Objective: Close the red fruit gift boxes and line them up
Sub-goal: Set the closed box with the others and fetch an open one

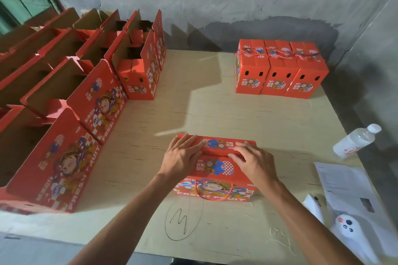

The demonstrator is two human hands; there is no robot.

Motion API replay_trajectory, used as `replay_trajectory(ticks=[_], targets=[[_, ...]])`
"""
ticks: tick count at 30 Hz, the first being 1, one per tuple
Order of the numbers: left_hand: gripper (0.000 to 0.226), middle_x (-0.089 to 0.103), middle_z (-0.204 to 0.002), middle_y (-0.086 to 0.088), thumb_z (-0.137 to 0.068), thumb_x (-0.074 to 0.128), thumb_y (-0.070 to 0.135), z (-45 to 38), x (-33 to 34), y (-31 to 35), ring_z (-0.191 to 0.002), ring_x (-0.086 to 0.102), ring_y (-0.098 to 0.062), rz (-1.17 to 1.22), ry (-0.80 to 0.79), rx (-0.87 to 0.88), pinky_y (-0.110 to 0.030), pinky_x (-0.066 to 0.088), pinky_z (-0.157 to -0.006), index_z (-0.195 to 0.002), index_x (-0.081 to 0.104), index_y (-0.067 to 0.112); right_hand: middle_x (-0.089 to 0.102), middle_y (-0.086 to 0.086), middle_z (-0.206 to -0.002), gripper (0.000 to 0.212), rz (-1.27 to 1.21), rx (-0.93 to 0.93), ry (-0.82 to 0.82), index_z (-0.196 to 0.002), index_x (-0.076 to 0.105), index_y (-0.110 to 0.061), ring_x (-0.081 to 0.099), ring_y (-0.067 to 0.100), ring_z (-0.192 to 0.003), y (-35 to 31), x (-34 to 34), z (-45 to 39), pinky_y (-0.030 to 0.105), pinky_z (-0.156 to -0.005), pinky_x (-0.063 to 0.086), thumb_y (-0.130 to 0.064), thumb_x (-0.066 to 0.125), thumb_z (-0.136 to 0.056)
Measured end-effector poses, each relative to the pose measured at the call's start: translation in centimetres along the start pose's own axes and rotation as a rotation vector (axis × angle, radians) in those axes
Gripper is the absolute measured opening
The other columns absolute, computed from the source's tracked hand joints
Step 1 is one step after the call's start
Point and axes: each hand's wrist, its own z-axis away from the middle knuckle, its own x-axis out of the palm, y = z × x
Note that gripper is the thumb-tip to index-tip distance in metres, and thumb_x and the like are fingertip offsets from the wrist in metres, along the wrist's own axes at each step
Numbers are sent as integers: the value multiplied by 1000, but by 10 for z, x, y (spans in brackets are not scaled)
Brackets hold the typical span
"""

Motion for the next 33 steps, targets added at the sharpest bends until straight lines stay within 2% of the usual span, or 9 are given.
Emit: replay_trajectory(ticks=[6,9,12,15,17,22,27,30,33], targets=[[38,53,-151,-4,-108,52,21,14,0,-12,-148,40,-20,228,-19,-46,-42,22,-127,-144,59,11,76,-3,-119,19,-193,24,-105,-106,82,-16,71,12,-114,14,-10,19,35,-91,61,-17,83,-87],[45,46,-157,-8,-106,54,21,12,4,2,-151,35,-20,407,91,-302,-34,21,-127,-149,51,6,73,-6,-125,14,-444,267,-130,-106,80,-13,64,5,-122,18,-12,25,34,-101,54,-20,72,-96],[82,20,-168,-10,-99,65,39,17,12,1,-156,20,-20,507,164,-555,-37,21,-126,-161,21,11,63,-7,-135,27,-584,696,-76,-115,71,-21,55,6,-129,10,-9,33,18,-103,41,-37,74,-93],[88,67,-130,-14,-73,72,76,22,8,-1,-117,68,-27,842,18,-913,-50,55,-101,-134,56,14,56,-8,-136,73,-775,1173,-203,-139,53,-19,57,8,-119,1,-7,39,25,-93,44,-64,73,-85],[73,80,-93,-4,-67,69,83,24,8,1,-88,78,-22,989,-45,-955,-37,64,-77,-104,78,20,76,0,-109,66,-935,1290,-274,-112,72,-16,73,12,-89,2,-4,40,24,-69,55,-73,70,-79],[49,80,-93,-6,-85,73,61,22,10,-3,-89,78,-24,1093,-31,-965,-41,64,-81,-103,81,16,64,-7,-61,53,-925,1266,-323,-76,75,-16,59,10,-52,12,1,39,17,-50,44,-67,67,-88],[42,80,-90,-10,-85,79,50,22,11,-3,-82,78,-26,1073,-13,-1019,-38,63,-71,-97,77,10,68,12,-77,56,-904,1202,-311,-105,68,2,59,13,-70,16,9,41,29,-66,47,-53,67,-94],[44,80,-88,-9,-85,80,47,20,8,-3,-77,77,-23,1088,-7,-1057,-30,60,-60,-100,75,7,70,-6,-71,43,-853,1201,-318,-99,73,-7,63,5,-59,14,10,37,17,-53,49,-48,64,-98],[46,80,-87,-5,-81,81,52,23,6,0,-76,78,-21,1056,1,-1039,-27,58,-58,-101,74,11,73,-9,-75,40,-844,1166,-306,-100,74,-13,68,9,-66,7,9,39,20,-58,54,-51,64,-98]])
